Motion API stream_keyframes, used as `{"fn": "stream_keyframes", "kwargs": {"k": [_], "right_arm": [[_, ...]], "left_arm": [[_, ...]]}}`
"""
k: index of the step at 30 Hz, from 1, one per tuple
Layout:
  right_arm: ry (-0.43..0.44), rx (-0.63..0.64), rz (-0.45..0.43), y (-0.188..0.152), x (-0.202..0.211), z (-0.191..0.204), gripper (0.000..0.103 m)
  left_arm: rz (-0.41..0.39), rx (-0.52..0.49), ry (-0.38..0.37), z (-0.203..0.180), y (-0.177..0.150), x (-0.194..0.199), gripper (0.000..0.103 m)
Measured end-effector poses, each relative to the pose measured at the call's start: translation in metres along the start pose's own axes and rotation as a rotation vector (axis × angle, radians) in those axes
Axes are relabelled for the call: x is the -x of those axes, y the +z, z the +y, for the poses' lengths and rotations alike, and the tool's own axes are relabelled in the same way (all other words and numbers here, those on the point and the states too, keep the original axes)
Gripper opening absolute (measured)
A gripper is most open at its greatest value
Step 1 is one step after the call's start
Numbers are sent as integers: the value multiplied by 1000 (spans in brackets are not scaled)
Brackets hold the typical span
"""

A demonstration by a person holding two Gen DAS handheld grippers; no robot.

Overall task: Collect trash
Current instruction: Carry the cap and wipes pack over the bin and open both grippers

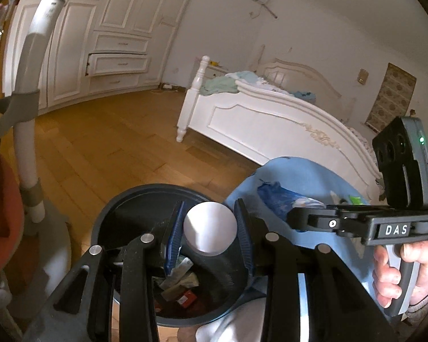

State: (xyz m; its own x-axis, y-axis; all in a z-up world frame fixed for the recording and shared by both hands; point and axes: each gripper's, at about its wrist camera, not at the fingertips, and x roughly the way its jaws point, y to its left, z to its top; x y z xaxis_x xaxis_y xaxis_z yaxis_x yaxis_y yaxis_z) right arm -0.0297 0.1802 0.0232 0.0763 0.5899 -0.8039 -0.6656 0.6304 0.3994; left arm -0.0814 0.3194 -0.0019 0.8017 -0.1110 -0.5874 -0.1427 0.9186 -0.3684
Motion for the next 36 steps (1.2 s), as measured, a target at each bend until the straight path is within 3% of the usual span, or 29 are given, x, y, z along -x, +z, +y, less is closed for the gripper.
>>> {"fn": "stream_keyframes", "kwargs": {"k": [7,20,22,23,24,25,27,36], "right_arm": [[-23,43,44,6,-35,11,46],[-51,86,65,15,-60,16,46],[-60,90,67,16,-61,15,51],[-63,89,63,17,-60,14,59],[-66,87,54,16,-58,11,63],[-70,83,37,17,-56,8,68],[-65,72,29,18,-53,3,69],[-36,-24,-52,7,-8,-28,69]], "left_arm": [[10,8,35,18,-2,-4,36],[23,23,60,30,-1,-13,36],[26,20,70,28,1,-14,37],[29,21,75,28,0,-15,37],[32,22,81,26,0,-15,41],[35,20,92,25,1,-15,52],[24,15,113,22,1,-14,64],[32,-69,107,-20,10,-13,66]]}}
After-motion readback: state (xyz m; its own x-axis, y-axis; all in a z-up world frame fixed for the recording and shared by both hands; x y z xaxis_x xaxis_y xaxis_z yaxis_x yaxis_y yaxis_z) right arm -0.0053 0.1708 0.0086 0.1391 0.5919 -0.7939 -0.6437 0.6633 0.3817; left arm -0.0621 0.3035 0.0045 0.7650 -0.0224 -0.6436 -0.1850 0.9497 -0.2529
